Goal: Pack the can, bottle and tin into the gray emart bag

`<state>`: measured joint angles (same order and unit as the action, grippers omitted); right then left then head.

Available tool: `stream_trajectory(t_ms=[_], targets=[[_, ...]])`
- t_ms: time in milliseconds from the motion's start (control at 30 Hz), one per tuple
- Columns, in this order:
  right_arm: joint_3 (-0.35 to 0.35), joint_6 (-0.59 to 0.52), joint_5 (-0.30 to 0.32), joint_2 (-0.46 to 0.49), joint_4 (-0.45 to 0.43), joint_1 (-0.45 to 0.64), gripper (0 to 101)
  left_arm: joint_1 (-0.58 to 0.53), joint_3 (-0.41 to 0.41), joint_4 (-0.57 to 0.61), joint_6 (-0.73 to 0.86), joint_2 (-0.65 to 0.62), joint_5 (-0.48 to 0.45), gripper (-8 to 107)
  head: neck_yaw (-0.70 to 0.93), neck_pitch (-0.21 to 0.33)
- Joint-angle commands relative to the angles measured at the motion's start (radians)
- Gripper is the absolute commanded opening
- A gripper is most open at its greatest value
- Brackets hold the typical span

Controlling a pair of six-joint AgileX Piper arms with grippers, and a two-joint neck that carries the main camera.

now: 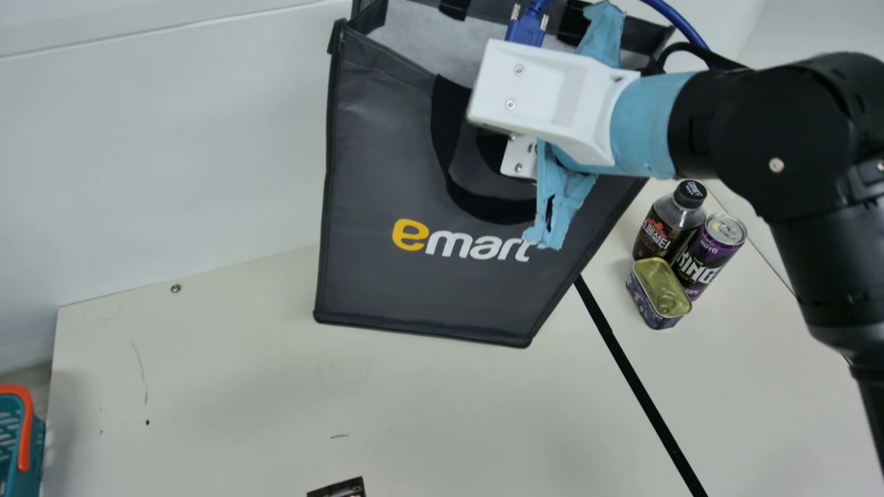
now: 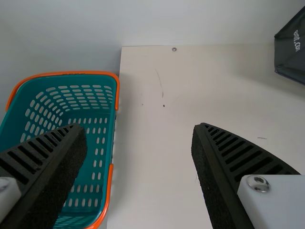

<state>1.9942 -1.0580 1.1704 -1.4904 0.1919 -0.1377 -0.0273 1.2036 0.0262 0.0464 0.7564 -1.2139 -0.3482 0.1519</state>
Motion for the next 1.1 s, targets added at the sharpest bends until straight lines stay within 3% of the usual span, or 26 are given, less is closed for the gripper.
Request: stream_trajectory(t_ms=[0,600,1067], targets=[[-0.029,0.01,-0.002,0.026,-0.013,-0.011,0,0.0,0.0,0.0,0.0,0.0,0.0,90,-0.001,0.023],[-0.275,0.155,-0.037,0.207,-0.146,-0.157,0,0.0,0.0,0.0,0.0,0.0,0.0,90,-0.001,0.023],[-0.475,0.299,-0.096,0.284,-0.242,-0.3,0,0.0,0.0,0.0,0.0,0.0,0.0,90,-0.001,0.023]])
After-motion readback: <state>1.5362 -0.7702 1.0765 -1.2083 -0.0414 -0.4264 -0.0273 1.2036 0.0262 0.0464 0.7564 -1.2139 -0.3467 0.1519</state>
